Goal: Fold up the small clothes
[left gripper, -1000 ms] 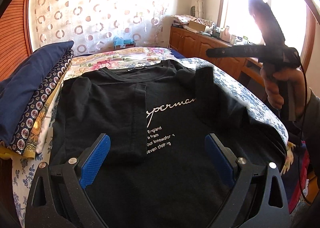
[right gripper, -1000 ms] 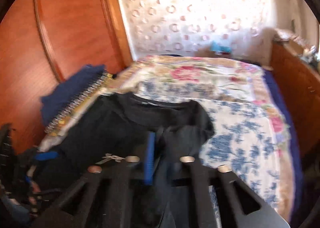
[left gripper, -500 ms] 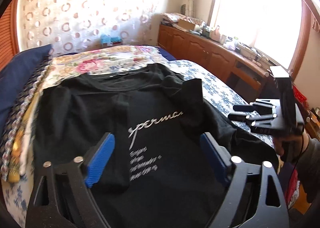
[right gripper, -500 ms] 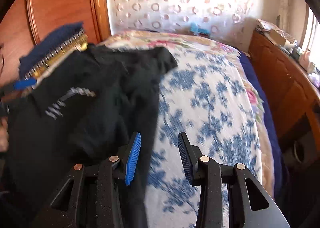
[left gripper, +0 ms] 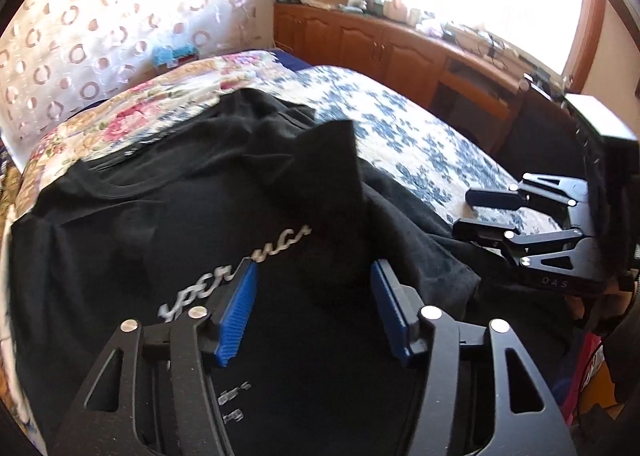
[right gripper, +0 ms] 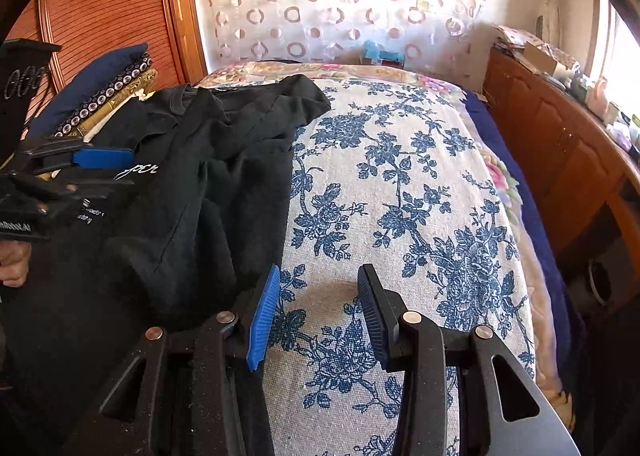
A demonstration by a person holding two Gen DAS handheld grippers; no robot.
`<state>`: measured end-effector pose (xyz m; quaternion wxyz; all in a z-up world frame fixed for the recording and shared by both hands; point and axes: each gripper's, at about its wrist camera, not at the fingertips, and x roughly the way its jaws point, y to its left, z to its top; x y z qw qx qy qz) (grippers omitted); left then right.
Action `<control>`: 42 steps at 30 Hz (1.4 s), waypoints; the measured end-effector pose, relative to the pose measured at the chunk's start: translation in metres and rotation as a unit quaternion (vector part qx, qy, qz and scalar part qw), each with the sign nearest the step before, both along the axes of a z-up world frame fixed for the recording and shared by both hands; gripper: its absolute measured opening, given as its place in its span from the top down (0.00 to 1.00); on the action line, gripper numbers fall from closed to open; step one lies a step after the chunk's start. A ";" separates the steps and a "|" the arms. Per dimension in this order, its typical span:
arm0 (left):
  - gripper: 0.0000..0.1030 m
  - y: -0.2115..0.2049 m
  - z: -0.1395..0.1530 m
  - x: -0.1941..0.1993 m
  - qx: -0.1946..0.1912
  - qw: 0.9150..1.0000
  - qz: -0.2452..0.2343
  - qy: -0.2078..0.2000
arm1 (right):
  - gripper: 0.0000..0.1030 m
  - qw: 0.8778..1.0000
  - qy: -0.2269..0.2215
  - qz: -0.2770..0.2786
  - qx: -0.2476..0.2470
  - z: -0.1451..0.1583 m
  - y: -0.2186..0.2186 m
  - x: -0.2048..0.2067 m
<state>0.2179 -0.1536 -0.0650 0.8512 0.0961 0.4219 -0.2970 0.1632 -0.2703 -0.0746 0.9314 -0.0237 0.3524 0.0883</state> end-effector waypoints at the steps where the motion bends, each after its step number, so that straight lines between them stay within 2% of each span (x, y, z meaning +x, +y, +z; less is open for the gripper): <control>1: 0.51 -0.004 -0.003 0.001 0.006 1.000 -0.003 0.003 | 0.59 1.000 0.000 0.000 -0.001 -0.001 0.000 0.000; 3: 0.60 -0.010 -0.010 0.004 0.016 1.000 -0.005 0.009 | 0.59 1.000 -0.001 -0.001 -0.003 -0.001 0.000 0.000; 5: 0.68 -0.011 -0.012 0.003 0.010 1.000 -0.005 0.011 | 0.59 1.000 -0.001 0.000 -0.002 -0.001 -0.001 0.000; 7: 0.90 -0.010 -0.011 0.001 -0.002 1.000 -0.008 0.018 | 0.59 1.000 -0.001 0.000 -0.002 -0.001 -0.001 0.001; 9: 0.92 -0.007 -0.004 -0.005 -0.006 1.000 0.000 0.009 | 0.59 1.000 -0.001 0.000 -0.002 -0.001 0.000 0.000; 12: 0.92 0.008 0.021 -0.025 -0.026 0.999 0.023 -0.027 | 0.59 1.000 -0.001 0.001 -0.002 -0.002 -0.001 0.001; 15: 0.92 0.033 0.050 -0.052 -0.038 0.995 0.058 -0.069 | 0.59 1.000 -0.001 0.001 -0.003 -0.002 -0.001 0.001; 17: 0.92 0.052 0.060 -0.065 -0.037 0.993 0.080 -0.076 | 0.59 1.000 -0.001 0.002 -0.003 -0.002 -0.001 0.001; 20: 0.81 0.071 0.059 -0.068 -0.027 0.993 0.085 -0.074 | 0.59 1.000 -0.001 0.002 -0.004 -0.002 -0.001 0.001; 23: 0.67 0.084 0.053 -0.065 -0.015 0.993 0.092 -0.068 | 0.59 1.000 -0.001 0.002 -0.003 -0.002 -0.001 0.001; 24: 0.59 0.087 0.051 -0.062 -0.017 0.993 0.095 -0.063 | 0.59 1.000 -0.001 0.002 -0.003 -0.002 -0.001 0.001; 27: 0.57 0.106 0.045 -0.057 -0.028 0.993 0.106 -0.051 | 0.59 1.000 -0.001 0.002 -0.003 -0.002 -0.001 0.001; 29: 0.47 0.112 0.043 -0.055 -0.033 0.992 0.111 -0.047 | 0.59 1.000 -0.001 0.002 -0.004 -0.002 -0.001 0.001; 31: 0.28 0.122 0.040 -0.056 -0.034 0.991 0.120 -0.049 | 0.59 1.000 -0.001 0.002 -0.003 -0.002 -0.001 0.002; 35: 0.24 0.137 0.034 -0.054 -0.036 0.990 0.126 -0.044 | 0.59 1.000 -0.001 0.002 -0.004 -0.003 -0.001 0.001; 42: 0.24 0.161 0.031 -0.044 -0.027 0.987 0.148 -0.050 | 0.59 1.000 -0.002 0.003 -0.004 -0.003 -0.001 0.002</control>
